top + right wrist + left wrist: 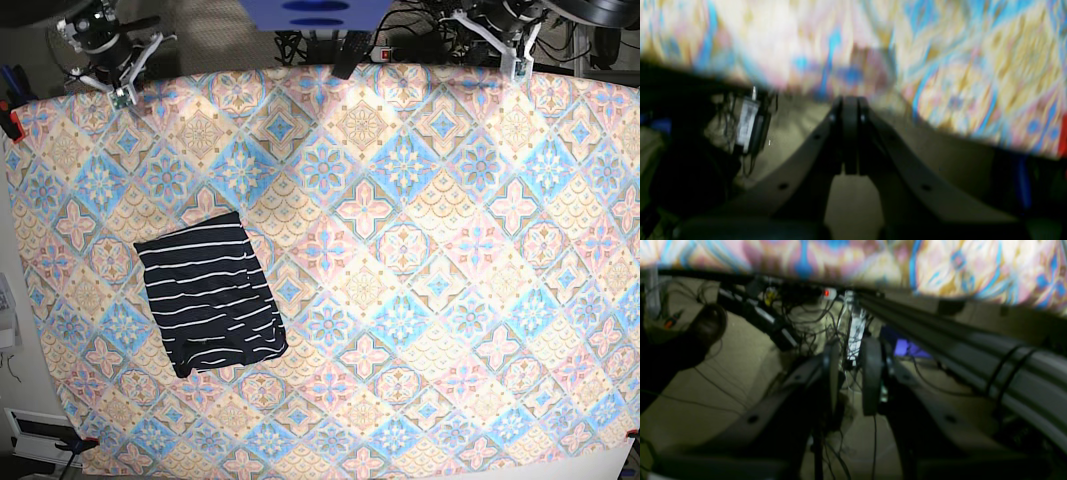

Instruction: Fold the T-shirt properly

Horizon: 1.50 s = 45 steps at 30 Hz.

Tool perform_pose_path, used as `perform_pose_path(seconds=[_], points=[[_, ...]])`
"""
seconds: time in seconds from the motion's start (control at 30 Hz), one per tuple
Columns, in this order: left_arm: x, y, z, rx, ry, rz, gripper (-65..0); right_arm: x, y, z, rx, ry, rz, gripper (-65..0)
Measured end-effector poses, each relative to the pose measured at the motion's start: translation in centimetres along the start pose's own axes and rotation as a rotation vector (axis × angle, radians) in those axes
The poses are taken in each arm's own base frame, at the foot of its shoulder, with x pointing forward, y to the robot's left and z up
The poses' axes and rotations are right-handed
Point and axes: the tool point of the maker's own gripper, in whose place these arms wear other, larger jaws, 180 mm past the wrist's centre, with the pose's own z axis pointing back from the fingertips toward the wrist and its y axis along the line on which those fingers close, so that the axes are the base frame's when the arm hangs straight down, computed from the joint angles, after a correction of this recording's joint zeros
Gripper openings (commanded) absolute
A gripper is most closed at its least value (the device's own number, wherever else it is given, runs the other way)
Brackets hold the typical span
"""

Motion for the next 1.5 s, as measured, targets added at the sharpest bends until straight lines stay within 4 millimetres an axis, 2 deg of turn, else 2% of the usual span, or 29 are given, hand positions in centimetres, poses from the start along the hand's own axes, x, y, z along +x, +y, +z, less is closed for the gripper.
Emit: perform_pose_path(seconds=[0.13, 0.2, 0.27, 0.37, 0.43, 0.5, 0.57, 0.63, 0.77, 0.83, 0.9, 1.0, 1.1, 1.2, 1.33, 1.5], points=[[-1.0, 0.6, -0.4, 0.011, 0.027, 0.012, -53.3, -4.1, 1.1, -0.1, 0.019, 0.087, -0.068, -65.0], [-2.2, 1.4, -0.8, 0.021, 0.064, 0.02, -53.3, -7.0, 1.8, -0.4, 0.028, 0.16, -0.103, -65.0], [-3.6, 2.1, -1.7, 0.034, 0.111, 0.025, -53.3, -10.3, 2.5, -0.5, 0.04, 0.242, -0.141, -65.0], [-4.5, 2.4, -3.6, 0.035, 0.115, -0.014, -53.4, -14.4, 3.3, -0.6, 0.053, 0.341, -0.183, -65.0], [-5.4, 2.5, -4.9, 0.042, 0.121, -0.041, -53.4, -15.7, 3.4, -1.2, 0.05, 0.365, -0.2, -65.0], [-7.5, 2.9, -6.2, 0.057, 0.171, -0.063, -53.4, -15.5, 3.2, -2.8, 0.041, 0.32, -0.243, -65.0], [-9.8, 3.4, -7.4, 0.062, 0.233, -0.07, -53.4, -16.2, 3.2, -4.1, 0.039, 0.329, -0.276, -65.0], [-10.6, 3.8, -8.7, 0.066, 0.246, -0.051, -53.4, -17.4, 3.7, -4.8, 0.034, 0.352, -0.318, -65.0], [-12.5, 4.3, -11.3, 0.071, 0.288, -0.023, -53.3, -20.9, 6.3, -5.4, 0.069, 0.442, -0.392, -65.0], [-13.8, 4.2, -12.3, 0.064, 0.308, -0.024, -53.3, -21.3, 7.1, -6.4, 0.061, 0.441, -0.43, -65.0], [-14.8, 4.2, -13.3, 0.056, 0.331, -0.044, -53.3, -20.8, 8.2, -7.8, 0.075, 0.416, -0.481, -65.0], [-15.5, 4.2, -14.8, 0.051, 0.345, -0.083, -53.3, -20.7, 9.6, -9.2, 0.077, 0.403, -0.536, -65.0], [-14.8, 4.0, -16.5, 0.042, 0.314, -0.11, -53.3, -21.0, 10.9, -9.5, 0.083, 0.384, -0.586, -65.0], [-15.3, 4.1, -17.3, 0.039, 0.328, -0.153, -53.3, -21.5, 11.6, -9.6, 0.064, 0.387, -0.608, -65.0], [-15.2, 4.1, -18.1, 0.031, 0.33, -0.241, -53.3, -19.7, 13.4, -10.6, 0.09, 0.335, -0.646, -65.0], [-13.0, 3.8, -19.3, 0.015, 0.255, -0.31, -53.3, -18.3, 14.5, -11.3, 0.095, 0.304, -0.665, -65.0]])
